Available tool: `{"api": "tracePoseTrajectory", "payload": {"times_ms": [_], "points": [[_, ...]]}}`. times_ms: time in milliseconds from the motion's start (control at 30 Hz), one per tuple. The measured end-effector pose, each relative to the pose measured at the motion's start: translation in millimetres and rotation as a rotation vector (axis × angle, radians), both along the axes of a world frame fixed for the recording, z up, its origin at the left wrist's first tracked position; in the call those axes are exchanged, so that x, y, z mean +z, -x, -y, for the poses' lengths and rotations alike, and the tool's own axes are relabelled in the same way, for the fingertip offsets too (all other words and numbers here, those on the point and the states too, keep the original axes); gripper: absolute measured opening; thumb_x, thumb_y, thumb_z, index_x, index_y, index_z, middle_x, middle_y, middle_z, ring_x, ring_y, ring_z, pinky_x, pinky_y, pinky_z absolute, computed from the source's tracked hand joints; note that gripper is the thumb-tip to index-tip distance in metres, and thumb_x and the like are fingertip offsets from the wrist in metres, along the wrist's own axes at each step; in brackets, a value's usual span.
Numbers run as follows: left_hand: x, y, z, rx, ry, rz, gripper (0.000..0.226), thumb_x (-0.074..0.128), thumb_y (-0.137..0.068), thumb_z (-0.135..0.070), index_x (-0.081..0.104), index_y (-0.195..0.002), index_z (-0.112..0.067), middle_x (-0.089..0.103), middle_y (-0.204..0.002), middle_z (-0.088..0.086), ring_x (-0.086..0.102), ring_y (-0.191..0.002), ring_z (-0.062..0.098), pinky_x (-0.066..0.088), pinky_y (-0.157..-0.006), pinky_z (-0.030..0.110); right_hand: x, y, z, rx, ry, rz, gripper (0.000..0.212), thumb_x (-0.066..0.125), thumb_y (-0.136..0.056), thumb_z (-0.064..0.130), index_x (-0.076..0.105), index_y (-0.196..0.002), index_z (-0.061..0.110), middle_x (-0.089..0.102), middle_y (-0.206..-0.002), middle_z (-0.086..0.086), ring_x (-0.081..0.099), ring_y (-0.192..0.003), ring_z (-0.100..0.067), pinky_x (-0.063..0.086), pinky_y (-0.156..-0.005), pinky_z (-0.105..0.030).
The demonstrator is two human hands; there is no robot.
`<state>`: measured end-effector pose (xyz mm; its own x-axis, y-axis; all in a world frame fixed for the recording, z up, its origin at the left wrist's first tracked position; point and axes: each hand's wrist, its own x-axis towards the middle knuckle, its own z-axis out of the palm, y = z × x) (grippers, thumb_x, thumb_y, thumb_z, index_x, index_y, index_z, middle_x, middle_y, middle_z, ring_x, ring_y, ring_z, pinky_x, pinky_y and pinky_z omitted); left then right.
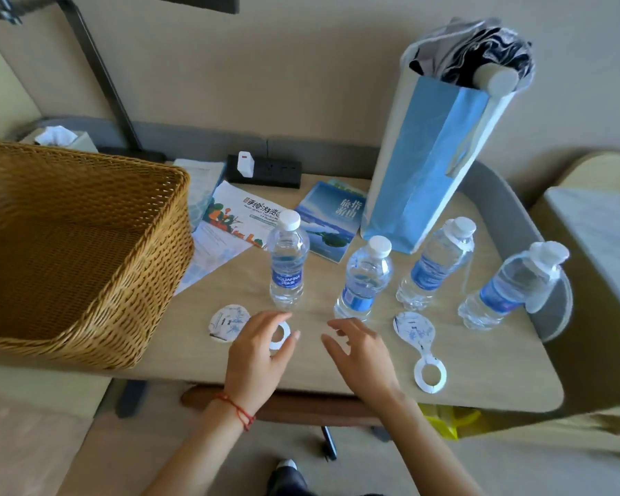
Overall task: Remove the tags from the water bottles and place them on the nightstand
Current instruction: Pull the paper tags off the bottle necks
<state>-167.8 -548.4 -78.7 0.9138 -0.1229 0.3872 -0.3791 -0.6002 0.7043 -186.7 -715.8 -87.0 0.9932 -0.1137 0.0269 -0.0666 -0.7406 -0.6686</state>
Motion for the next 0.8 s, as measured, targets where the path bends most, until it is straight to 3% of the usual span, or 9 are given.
{"api": "tracePoseTrajectory", "payload": {"times_ms": [133, 467, 633, 800], "points": [[1, 15, 39, -0.070, -0.035, 0.014, 0.026, 0.064, -0.076, -0.019, 0.068, -0.097, -0.004, 0.069, -0.096, 0.008, 0.065, -0.091, 0.021, 0.046, -0.083, 0.028, 10, 25, 45, -0.071, 0.026, 0.061, 0.029, 0.061, -0.087, 0.032, 0.063, -0.112, 0.019, 0.065, -0.112, 0.002, 0.062, -0.099, -0.019, 0.049, -0.081, -0.031], [15, 54, 184, -0.201, 0.010, 0.083, 0.031, 0.068, -0.075, -0.019, 0.066, -0.102, -0.006, 0.068, -0.102, 0.006, 0.058, -0.096, 0.013, 0.042, -0.086, 0.020, 37, 90, 192, -0.288, 0.071, 0.160, 0.029, 0.060, -0.087, 0.034, 0.063, -0.113, 0.021, 0.065, -0.112, 0.005, 0.062, -0.093, -0.012, 0.046, -0.073, -0.020], [28, 64, 240, -0.235, 0.058, 0.079, 0.033, 0.069, -0.076, -0.016, 0.064, -0.107, -0.004, 0.066, -0.104, 0.010, 0.059, -0.098, 0.018, 0.039, -0.087, 0.012, 53, 103, 247, -0.340, 0.007, 0.213, 0.029, 0.059, -0.087, 0.034, 0.064, -0.111, 0.018, 0.066, -0.106, 0.003, 0.060, -0.092, -0.011, 0.054, -0.080, -0.035], [37, 58, 270, -0.251, 0.057, 0.110, 0.036, 0.073, -0.074, -0.010, 0.062, -0.108, 0.000, 0.067, -0.105, 0.015, 0.062, -0.099, 0.026, 0.045, -0.087, 0.028, 60, 94, 277, -0.360, -0.057, 0.241, 0.025, 0.059, -0.088, 0.032, 0.065, -0.109, 0.019, 0.065, -0.103, 0.005, 0.060, -0.088, -0.008, 0.055, -0.078, -0.033]]}}
